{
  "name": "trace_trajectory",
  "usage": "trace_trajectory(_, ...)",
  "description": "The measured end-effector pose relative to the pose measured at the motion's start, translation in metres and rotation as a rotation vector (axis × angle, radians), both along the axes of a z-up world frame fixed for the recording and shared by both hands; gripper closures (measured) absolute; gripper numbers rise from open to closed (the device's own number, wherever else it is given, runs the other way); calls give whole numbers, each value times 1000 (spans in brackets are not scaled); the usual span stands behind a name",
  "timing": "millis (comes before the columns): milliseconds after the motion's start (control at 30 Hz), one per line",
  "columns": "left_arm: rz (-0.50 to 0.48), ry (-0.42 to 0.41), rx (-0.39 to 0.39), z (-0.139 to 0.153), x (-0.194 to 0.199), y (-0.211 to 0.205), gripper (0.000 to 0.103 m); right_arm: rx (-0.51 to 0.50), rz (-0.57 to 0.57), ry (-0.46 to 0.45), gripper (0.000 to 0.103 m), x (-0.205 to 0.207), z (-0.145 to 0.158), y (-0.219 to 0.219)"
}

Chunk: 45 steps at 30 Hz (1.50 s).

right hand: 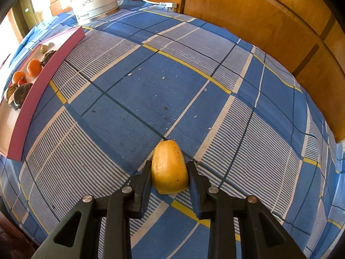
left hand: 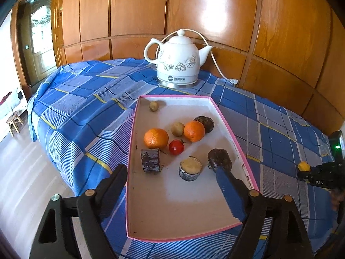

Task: Organize fruits
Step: 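Hold the yellow fruit in the right tool while the left tool withdraws from the tray, then carry the yellow fruit into the tray and open the right tool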

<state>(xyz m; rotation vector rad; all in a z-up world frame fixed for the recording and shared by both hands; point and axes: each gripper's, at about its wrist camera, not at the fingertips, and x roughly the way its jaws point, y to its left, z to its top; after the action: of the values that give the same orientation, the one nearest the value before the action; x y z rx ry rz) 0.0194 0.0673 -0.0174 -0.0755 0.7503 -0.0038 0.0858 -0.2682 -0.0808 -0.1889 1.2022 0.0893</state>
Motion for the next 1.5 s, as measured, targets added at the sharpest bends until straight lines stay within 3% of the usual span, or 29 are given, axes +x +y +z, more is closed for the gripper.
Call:
trace_trajectory(200,6,-54,16,9,-7,0,0,75,21,-8,73,-1,7,23)
trace_trajectory(467,32,-73,22,14,-10,5,0,269,166,-75,73,11,43,92)
trace_trajectory(667,60,-102,33,22,-16,10,0,344,307,-128,73,29,69,159)
trace_trajectory(1100,97,-122,40,27,-19,23,0,290,400,-76,72,65,46,237)
trace_trajectory(1267,106,-112,36,24,-16,28,0,285,400,-37,66,72,33,244)
trace_trajectory(1500,121,-88,26,16,-12,31,0,293,400,-65,69,59,36,234)
